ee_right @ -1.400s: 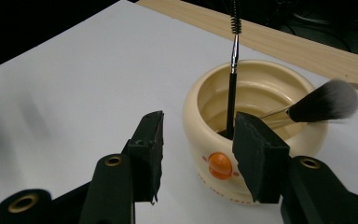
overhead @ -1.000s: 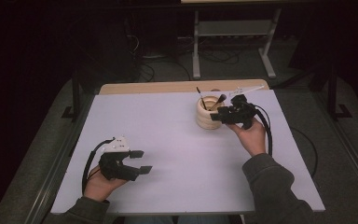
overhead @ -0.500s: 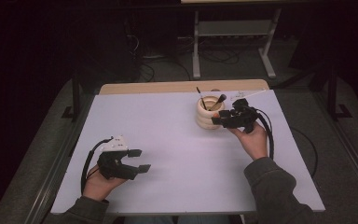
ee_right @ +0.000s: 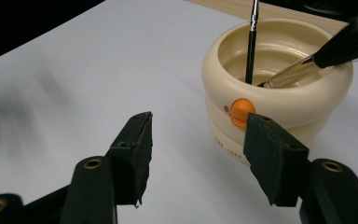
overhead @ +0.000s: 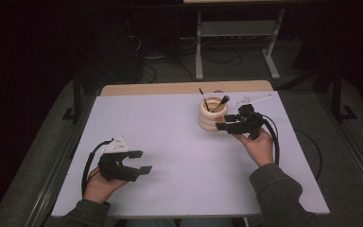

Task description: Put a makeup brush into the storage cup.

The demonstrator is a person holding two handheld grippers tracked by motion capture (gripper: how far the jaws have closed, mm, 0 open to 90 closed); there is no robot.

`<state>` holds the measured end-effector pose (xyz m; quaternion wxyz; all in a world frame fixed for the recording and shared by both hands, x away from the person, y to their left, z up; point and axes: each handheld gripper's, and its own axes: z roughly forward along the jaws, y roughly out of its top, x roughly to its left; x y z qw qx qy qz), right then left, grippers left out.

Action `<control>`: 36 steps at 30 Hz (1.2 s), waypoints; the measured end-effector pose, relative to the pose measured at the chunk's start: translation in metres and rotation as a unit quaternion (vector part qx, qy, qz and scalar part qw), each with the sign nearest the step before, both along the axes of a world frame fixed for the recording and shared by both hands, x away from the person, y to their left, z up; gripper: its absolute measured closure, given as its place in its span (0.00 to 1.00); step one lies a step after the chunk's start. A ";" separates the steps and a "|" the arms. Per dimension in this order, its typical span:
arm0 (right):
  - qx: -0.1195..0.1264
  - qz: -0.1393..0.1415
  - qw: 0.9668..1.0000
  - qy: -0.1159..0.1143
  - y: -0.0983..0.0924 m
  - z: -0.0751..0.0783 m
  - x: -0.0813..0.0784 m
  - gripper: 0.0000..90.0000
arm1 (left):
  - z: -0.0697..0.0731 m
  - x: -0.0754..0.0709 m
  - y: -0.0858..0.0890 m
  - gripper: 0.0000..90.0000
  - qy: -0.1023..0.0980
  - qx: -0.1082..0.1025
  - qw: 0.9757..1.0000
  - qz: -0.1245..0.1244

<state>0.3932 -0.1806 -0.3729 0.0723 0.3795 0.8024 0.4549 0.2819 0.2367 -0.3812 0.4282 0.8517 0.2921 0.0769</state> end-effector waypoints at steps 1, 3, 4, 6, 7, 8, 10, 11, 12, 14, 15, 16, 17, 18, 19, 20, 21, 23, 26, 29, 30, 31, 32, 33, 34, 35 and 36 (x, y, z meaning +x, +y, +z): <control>-0.001 0.002 1.000 -0.002 -0.001 -0.001 -0.001 0.45 | 0.000 0.000 0.000 0.34 -0.002 0.002 1.000 0.000; -0.002 0.002 1.000 -0.003 0.000 -0.002 -0.005 0.44 | 0.000 0.001 0.001 0.34 -0.003 0.003 1.000 0.000; -0.004 0.001 1.000 0.000 -0.001 -0.003 -0.007 0.44 | 0.000 0.001 0.001 0.34 -0.004 0.002 1.000 0.002; -0.006 0.004 1.000 0.003 -0.002 -0.006 -0.010 0.43 | 0.000 0.001 0.002 0.34 -0.005 0.003 1.000 0.004; -0.006 0.005 1.000 -0.002 -0.003 -0.007 -0.011 0.42 | 0.000 0.001 0.002 0.34 -0.006 0.003 1.000 0.006; -0.005 0.004 1.000 -0.002 -0.003 -0.008 -0.013 0.41 | 0.000 0.002 0.003 0.34 -0.008 0.002 1.000 0.007; -0.004 0.001 1.000 0.000 -0.005 -0.010 -0.016 0.39 | 0.000 0.002 0.003 0.33 -0.007 0.001 1.000 0.011; -0.001 0.000 1.000 0.001 -0.006 -0.010 -0.017 0.38 | -0.001 0.002 0.003 0.33 -0.007 0.002 1.000 0.012; -0.001 0.001 1.000 0.003 -0.007 -0.010 -0.018 0.37 | -0.001 0.002 0.002 0.33 -0.008 0.005 1.000 0.012; 0.001 0.001 1.000 0.000 -0.008 -0.010 -0.022 0.37 | -0.002 0.002 0.003 0.32 -0.008 0.011 1.000 0.012; 0.003 -0.003 1.000 -0.005 -0.008 -0.009 -0.024 0.37 | -0.002 0.002 0.003 0.32 -0.009 0.012 1.000 0.013; 0.002 -0.003 1.000 -0.008 -0.008 -0.009 -0.026 0.37 | -0.002 0.002 0.003 0.31 -0.009 0.012 1.000 0.013; 0.003 0.001 1.000 -0.010 -0.008 -0.009 -0.028 0.36 | -0.002 0.002 0.003 0.31 -0.010 0.012 1.000 0.013; 0.003 0.002 1.000 -0.010 -0.008 -0.010 -0.030 0.35 | -0.002 0.002 0.003 0.31 -0.011 0.012 1.000 0.013; 0.001 0.001 1.000 -0.008 -0.008 -0.010 -0.032 0.34 | -0.002 0.002 0.003 0.31 -0.011 0.010 1.000 0.013; 0.001 0.003 1.000 -0.008 -0.008 -0.011 -0.034 0.34 | -0.002 0.002 0.003 0.31 -0.012 0.010 1.000 0.013; -0.003 0.006 1.000 -0.007 -0.008 -0.013 -0.034 0.33 | -0.002 0.002 0.003 0.31 -0.011 0.007 1.000 0.015; -0.003 0.003 1.000 -0.009 -0.008 -0.015 -0.038 0.33 | -0.003 0.002 0.003 0.31 -0.007 0.004 1.000 0.019; -0.002 0.004 1.000 -0.005 -0.010 -0.019 -0.042 0.33 | -0.003 0.002 0.003 0.30 -0.008 0.006 1.000 0.019; -0.004 0.005 1.000 0.001 -0.011 -0.020 -0.046 0.31 | -0.004 0.001 0.002 0.30 -0.007 0.007 1.000 0.018; -0.003 0.006 1.000 -0.001 -0.011 -0.020 -0.048 0.31 | -0.005 0.001 0.002 0.30 -0.006 0.005 1.000 0.019; -0.003 0.006 1.000 -0.002 -0.012 -0.020 -0.049 0.31 | -0.005 0.001 0.002 0.30 -0.003 0.003 1.000 0.017; -0.002 0.005 1.000 -0.014 -0.012 -0.020 -0.050 0.31 | -0.004 0.001 0.001 0.30 -0.005 0.003 1.000 0.013; 0.000 0.005 1.000 -0.015 -0.013 -0.021 -0.052 0.31 | -0.004 0.000 0.000 0.30 -0.006 0.003 1.000 0.013; 0.000 0.006 1.000 -0.014 -0.013 -0.022 -0.053 0.31 | -0.004 0.000 0.000 0.29 -0.008 0.005 1.000 0.010; 0.000 0.007 1.000 -0.014 -0.013 -0.023 -0.055 0.31 | -0.005 0.000 0.000 0.29 -0.008 0.007 1.000 0.010; 0.001 0.009 1.000 -0.016 -0.014 -0.025 -0.056 0.31 | -0.006 0.000 0.000 0.29 -0.005 0.006 1.000 0.011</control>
